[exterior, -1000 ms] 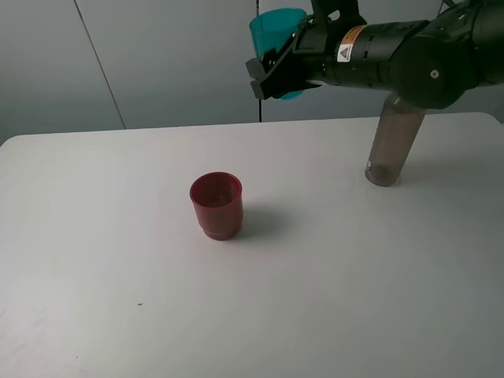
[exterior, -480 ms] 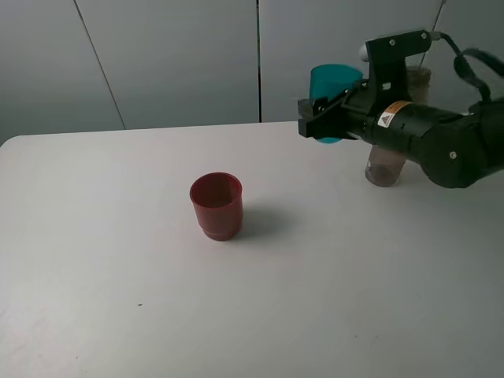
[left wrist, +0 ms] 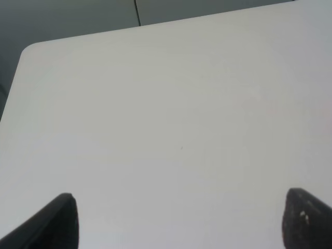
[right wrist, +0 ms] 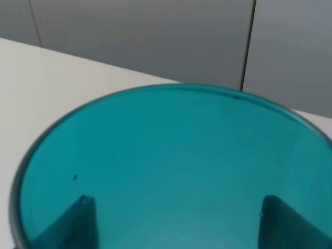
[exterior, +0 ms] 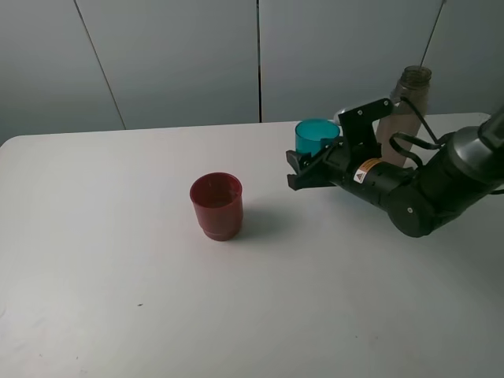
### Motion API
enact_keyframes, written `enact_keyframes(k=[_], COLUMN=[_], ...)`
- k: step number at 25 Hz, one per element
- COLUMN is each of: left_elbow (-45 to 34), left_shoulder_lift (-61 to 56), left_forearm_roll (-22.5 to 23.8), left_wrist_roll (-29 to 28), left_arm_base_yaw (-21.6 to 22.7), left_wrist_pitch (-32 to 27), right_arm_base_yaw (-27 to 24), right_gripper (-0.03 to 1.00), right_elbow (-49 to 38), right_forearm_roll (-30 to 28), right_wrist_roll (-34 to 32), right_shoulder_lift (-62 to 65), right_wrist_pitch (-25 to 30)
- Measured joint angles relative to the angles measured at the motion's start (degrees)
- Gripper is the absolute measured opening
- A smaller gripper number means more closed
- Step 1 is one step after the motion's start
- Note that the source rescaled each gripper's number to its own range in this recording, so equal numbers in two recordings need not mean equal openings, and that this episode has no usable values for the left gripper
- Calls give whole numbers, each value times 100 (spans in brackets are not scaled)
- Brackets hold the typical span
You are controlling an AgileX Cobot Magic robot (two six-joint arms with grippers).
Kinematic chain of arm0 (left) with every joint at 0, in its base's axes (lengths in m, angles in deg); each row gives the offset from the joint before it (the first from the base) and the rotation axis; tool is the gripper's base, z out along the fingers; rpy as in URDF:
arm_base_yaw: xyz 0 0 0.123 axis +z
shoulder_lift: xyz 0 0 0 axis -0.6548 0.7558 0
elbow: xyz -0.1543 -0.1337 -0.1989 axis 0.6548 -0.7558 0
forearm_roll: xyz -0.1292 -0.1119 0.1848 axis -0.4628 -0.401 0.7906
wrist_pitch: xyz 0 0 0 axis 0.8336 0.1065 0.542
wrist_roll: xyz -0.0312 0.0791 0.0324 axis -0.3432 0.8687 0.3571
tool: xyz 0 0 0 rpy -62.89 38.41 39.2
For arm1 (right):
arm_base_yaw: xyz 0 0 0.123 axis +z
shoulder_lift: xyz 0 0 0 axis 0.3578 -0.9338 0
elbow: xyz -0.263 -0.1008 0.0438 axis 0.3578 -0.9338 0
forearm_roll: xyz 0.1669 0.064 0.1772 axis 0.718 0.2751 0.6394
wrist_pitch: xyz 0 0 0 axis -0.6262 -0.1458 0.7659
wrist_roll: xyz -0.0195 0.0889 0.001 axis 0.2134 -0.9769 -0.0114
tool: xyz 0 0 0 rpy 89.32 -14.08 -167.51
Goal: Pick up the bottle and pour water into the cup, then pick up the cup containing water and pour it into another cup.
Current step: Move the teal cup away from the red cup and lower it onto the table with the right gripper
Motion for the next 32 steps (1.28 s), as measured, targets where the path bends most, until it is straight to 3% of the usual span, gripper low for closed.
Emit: enact_keyframes(k=[12,20,29,30,31,32], left_elbow=[0,0,0,0,0,0], left_shoulder_lift=[0,0,0,0,0,0], left_forearm_roll=[0,0,0,0,0,0], left_wrist_roll=[0,0,0,0,0,0], left_arm_base_yaw=[0,0,0,0,0,0], left_wrist_pitch=[0,0,0,0,0,0], right_arm_base_yaw=[0,0,0,0,0,0], right_gripper=[3,3,3,11,37,72], right_elbow=[453,461,499,499,499,499], right_forearm_roll=[-330,-330,-465,-470,-479,-483], right_wrist_roll=[217,221,204,182,182,182], right_shoulder_lift=[-615,-639,-730,-730,-738,-754], right_wrist_pitch=[-57,403,263,259,259,259])
